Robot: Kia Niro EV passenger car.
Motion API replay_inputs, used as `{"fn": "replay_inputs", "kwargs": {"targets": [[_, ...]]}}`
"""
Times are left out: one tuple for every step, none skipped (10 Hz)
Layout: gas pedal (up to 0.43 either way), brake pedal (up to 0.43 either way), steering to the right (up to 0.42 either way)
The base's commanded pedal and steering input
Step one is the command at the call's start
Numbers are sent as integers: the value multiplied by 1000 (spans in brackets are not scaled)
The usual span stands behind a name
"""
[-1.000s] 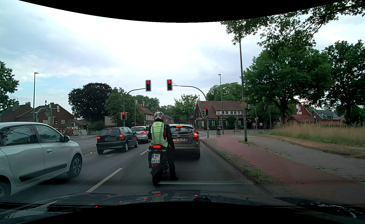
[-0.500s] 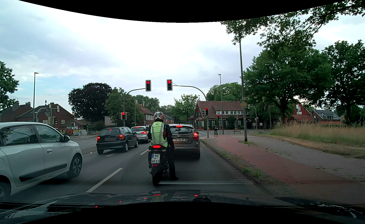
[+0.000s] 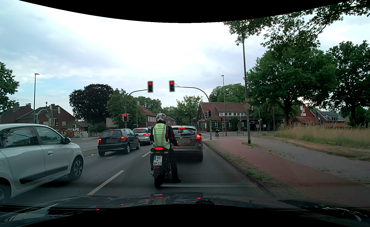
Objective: Follow the waypoints while adhering to traffic rules and regulations
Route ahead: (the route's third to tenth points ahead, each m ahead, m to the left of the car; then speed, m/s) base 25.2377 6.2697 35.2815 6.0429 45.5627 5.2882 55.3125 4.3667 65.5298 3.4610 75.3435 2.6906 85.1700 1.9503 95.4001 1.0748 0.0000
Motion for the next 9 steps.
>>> {"fn": "replay_inputs", "kwargs": {"targets": [[0,0,12],[0,0,12],[0,0,12],[0,0,12],[0,0,12],[0,0,12],[0,0,12],[0,0,12],[0,0,12]]}}
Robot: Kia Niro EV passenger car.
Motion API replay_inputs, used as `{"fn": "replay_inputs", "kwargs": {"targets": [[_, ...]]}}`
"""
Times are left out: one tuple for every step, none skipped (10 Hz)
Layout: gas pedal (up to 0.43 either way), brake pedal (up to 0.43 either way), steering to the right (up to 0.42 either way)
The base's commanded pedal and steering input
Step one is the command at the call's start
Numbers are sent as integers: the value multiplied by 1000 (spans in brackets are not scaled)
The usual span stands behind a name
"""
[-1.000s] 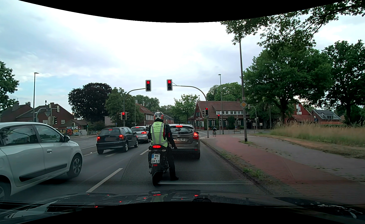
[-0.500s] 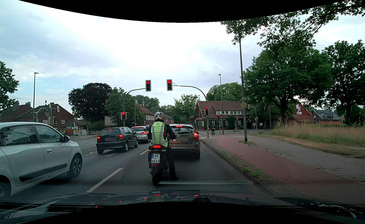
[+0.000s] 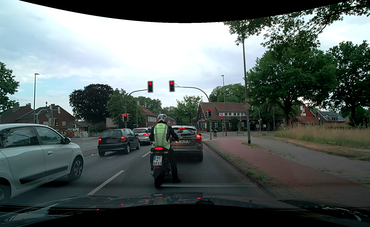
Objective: Follow the waypoints while adhering to traffic rules and regulations
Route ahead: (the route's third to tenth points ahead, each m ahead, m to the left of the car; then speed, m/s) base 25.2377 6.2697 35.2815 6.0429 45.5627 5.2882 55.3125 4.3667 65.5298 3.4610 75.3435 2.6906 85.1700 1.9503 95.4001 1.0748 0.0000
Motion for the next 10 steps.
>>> {"fn": "replay_inputs", "kwargs": {"targets": [[0,0,12],[0,0,12],[0,0,12],[0,0,12],[0,0,12],[0,0,12],[0,0,12],[0,0,12],[0,0,12],[0,0,12]]}}
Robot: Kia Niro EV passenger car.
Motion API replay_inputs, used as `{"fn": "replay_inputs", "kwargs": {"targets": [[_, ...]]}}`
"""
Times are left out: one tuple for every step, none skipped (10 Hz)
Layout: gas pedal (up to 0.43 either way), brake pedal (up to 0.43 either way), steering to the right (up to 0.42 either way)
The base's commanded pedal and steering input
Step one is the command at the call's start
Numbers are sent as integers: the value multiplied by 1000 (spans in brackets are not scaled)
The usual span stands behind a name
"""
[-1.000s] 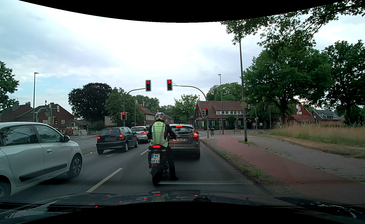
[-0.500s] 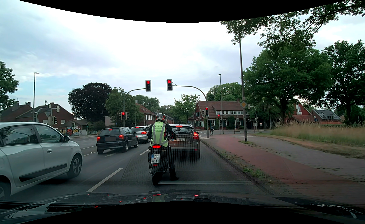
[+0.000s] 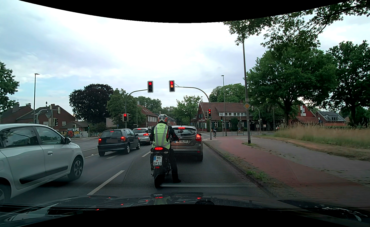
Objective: Follow the waypoints while adhering to traffic rules and regulations
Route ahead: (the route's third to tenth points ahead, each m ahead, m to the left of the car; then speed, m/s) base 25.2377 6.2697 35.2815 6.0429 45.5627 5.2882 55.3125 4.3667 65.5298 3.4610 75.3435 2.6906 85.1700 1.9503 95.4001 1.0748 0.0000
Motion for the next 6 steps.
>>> {"fn": "replay_inputs", "kwargs": {"targets": [[0,0,12],[0,0,12],[0,0,12],[0,0,12],[0,0,12],[0,0,12]]}}
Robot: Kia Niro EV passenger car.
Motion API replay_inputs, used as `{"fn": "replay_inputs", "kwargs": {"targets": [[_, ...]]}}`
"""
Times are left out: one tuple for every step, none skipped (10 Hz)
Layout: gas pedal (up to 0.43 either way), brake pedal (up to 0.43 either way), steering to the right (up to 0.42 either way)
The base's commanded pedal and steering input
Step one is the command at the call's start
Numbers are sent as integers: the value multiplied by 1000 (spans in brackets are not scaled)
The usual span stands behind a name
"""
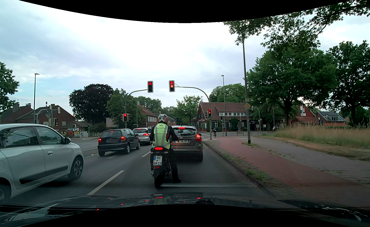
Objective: Follow the waypoints while adhering to traffic rules and regulations
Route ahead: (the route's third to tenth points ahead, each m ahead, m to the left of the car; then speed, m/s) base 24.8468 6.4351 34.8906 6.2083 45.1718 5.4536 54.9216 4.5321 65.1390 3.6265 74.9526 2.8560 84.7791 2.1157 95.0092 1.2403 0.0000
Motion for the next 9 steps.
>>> {"fn": "replay_inputs", "kwargs": {"targets": [[0,0,12],[0,0,12],[0,0,12],[0,0,12],[0,0,12],[0,0,12],[0,0,12],[0,0,12],[0,0,12]]}}
